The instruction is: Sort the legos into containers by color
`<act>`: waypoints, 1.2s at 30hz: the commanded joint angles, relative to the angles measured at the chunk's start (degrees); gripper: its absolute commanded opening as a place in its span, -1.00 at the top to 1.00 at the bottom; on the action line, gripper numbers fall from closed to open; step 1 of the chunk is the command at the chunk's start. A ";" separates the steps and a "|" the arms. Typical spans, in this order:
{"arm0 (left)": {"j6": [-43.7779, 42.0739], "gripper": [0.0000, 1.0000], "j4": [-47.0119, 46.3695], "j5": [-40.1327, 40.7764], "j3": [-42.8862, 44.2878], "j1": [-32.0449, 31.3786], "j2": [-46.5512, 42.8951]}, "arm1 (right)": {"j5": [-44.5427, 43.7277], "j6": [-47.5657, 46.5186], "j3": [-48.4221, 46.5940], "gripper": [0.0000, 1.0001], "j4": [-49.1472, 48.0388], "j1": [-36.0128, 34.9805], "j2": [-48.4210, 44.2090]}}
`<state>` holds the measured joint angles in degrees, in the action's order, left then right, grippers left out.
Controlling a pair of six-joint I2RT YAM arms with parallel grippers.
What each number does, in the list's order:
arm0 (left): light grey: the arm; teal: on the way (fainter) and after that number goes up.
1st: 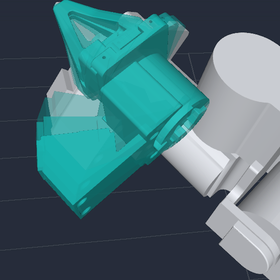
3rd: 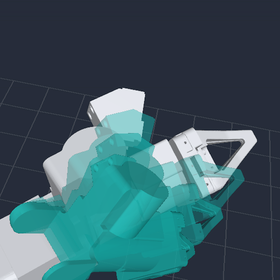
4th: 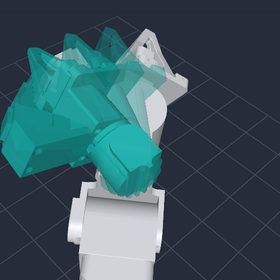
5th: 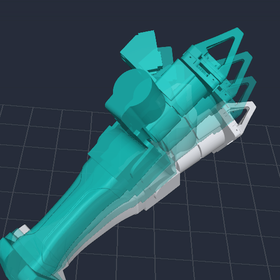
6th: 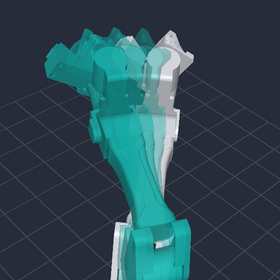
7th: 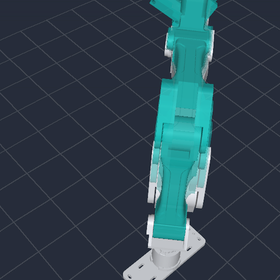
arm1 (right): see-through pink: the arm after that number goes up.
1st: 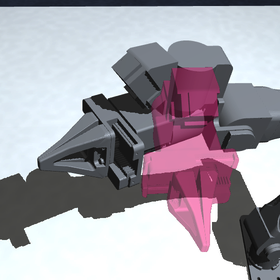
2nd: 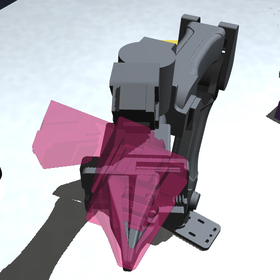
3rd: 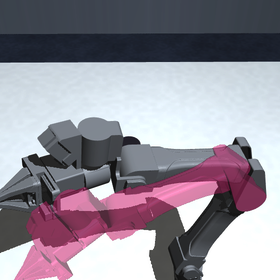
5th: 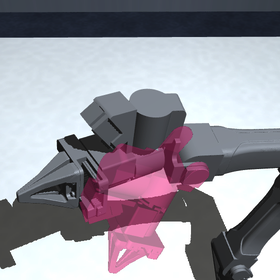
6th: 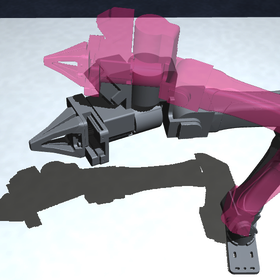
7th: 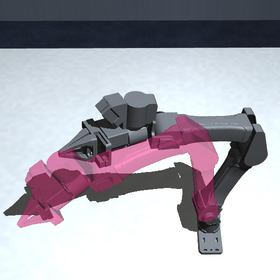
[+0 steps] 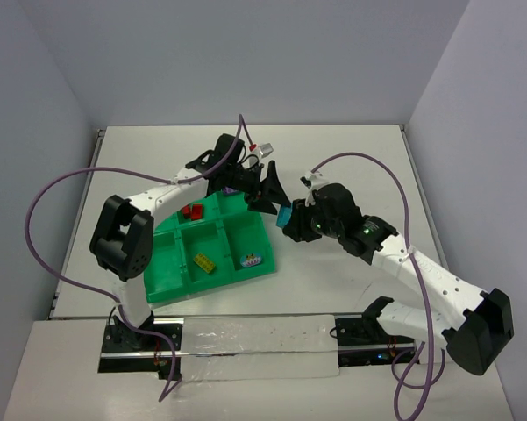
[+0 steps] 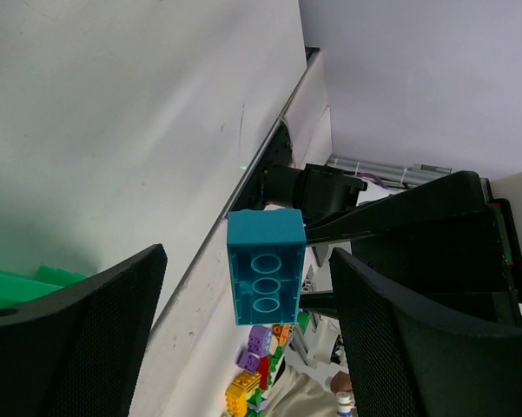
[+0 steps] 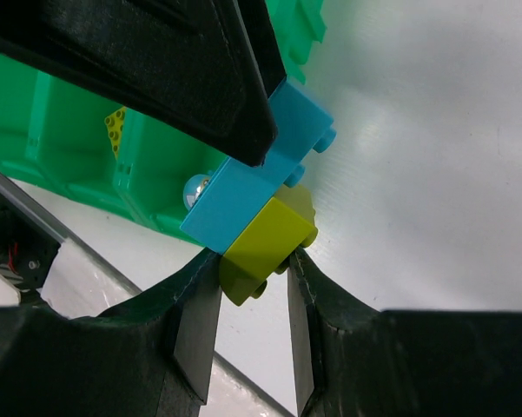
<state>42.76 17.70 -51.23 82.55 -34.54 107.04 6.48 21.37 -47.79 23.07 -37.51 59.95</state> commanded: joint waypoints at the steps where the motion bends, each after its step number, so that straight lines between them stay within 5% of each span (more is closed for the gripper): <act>1: -1.24 -0.50 -1.36 -1.46 2.75 -0.70 0.71 | -0.50 -0.27 -2.39 1.00 -2.86 -0.54 0.12; 9: -4.79 -0.42 3.21 -0.80 5.25 -2.02 1.24 | -0.94 -0.54 -2.66 1.00 -3.12 -0.63 0.96; 14: -5.36 -0.16 3.96 -0.94 5.47 -2.20 1.36 | -0.64 -0.66 -3.19 1.00 -3.34 -0.58 1.78; 17: -5.50 0.17 4.30 -0.83 5.72 -2.20 1.35 | -0.70 -0.80 -3.36 1.00 -3.27 -0.54 1.96; 21: -5.63 0.97 4.97 -0.64 6.23 -2.20 1.44 | -1.07 -0.71 -3.27 1.00 -3.18 -0.54 1.84; 23: -5.69 1.00 5.14 -0.65 6.41 -2.13 1.43 | -1.13 -0.91 -3.14 0.96 -3.05 -0.61 1.71; 26: -4.01 1.00 1.58 -2.15 4.96 -1.66 0.43 | -2.48 -1.73 -3.40 0.74 -1.97 -0.56 1.44; 30: -2.16 1.00 -0.13 -1.86 3.69 0.10 -1.13 | -2.85 -3.45 -5.16 -0.39 0.41 -0.54 0.68; 33: -2.17 1.00 0.92 -3.11 3.68 2.31 -1.22 | -2.70 -4.80 -7.28 -0.66 1.87 -0.46 -1.18; 36: 0.36 1.00 -2.92 -6.81 2.52 5.89 -3.12 | -0.31 -6.26 -8.65 -0.71 1.98 0.82 -4.23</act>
<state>40.39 20.21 -52.77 85.70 -33.07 108.30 4.73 18.24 -51.94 25.15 -37.72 60.53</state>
